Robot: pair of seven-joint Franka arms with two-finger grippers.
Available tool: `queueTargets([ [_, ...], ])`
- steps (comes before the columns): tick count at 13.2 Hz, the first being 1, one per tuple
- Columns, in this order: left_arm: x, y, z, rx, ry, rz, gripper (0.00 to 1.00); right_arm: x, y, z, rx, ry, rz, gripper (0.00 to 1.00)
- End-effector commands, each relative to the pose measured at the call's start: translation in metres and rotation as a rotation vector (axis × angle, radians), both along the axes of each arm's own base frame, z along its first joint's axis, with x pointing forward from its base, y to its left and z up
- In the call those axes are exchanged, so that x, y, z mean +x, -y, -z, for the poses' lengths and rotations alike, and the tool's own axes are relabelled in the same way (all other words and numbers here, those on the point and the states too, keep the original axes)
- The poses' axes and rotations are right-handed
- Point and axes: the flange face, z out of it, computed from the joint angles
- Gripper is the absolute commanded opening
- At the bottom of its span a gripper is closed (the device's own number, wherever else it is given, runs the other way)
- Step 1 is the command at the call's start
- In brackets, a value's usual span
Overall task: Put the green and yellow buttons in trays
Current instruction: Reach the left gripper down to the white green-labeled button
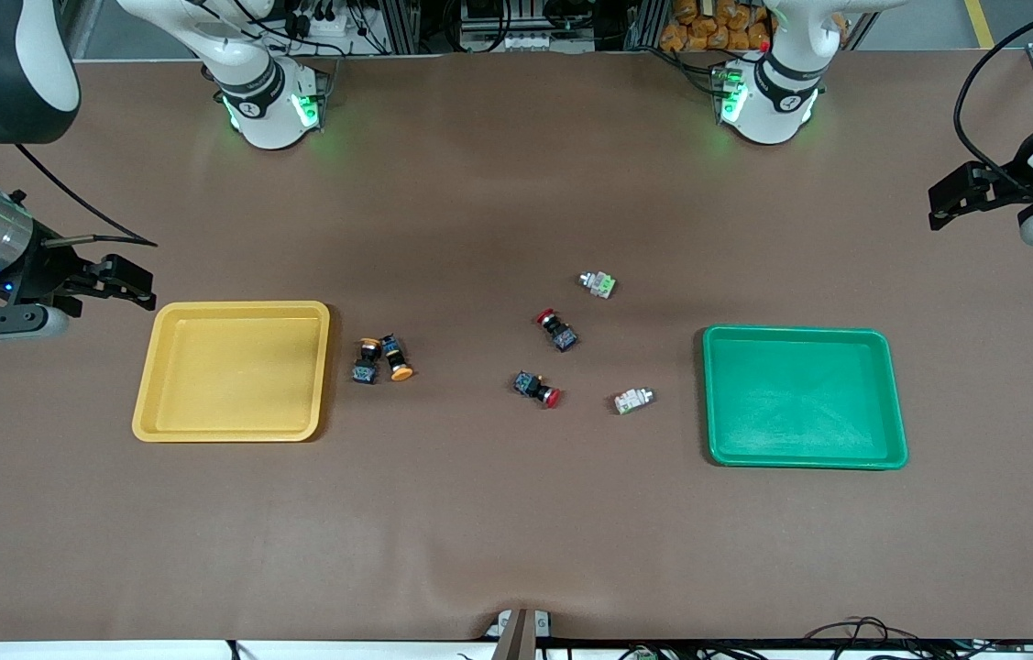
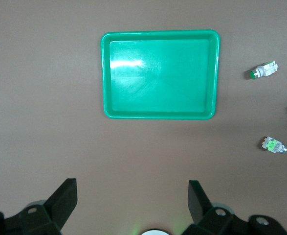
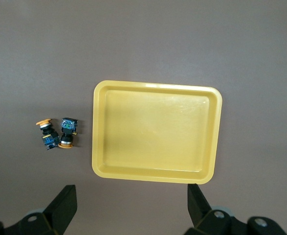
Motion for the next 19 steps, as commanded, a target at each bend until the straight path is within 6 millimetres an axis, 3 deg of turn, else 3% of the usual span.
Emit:
queueTargets([
  [1,0.001,-0.001,-0.009,-0.016,-0.003,-0.014,1.0,0.002,-0.002,-0.005,0.0,0.003,0.02,1.0],
  [5,0.012,0.001,-0.019,-0.027,0.023,-0.091,1.0,0.002,-0.002,-0.005,0.0,0.005,0.02,1.0],
  [9,0.031,0.019,0.002,-0.115,-0.019,-0.229,1.0,0.002,-0.002,-0.006,-0.003,0.011,0.019,1.0],
  [10,0.044,0.031,0.016,-0.113,-0.04,-0.24,1.0,0.003,-0.001,-0.006,-0.003,0.011,0.021,1.0],
  [13,0.078,0.097,0.081,-0.093,-0.081,-0.172,1.0,0.004,0.002,-0.005,-0.006,0.015,0.022,1.0],
  [16,0.087,0.148,0.132,-0.01,-0.101,-0.099,1.0,0.005,0.005,-0.004,-0.007,0.015,0.017,1.0],
  [19,0.096,0.198,0.199,0.064,-0.102,0.017,1.0,0.005,0.005,-0.002,-0.007,0.013,0.017,1.0],
])
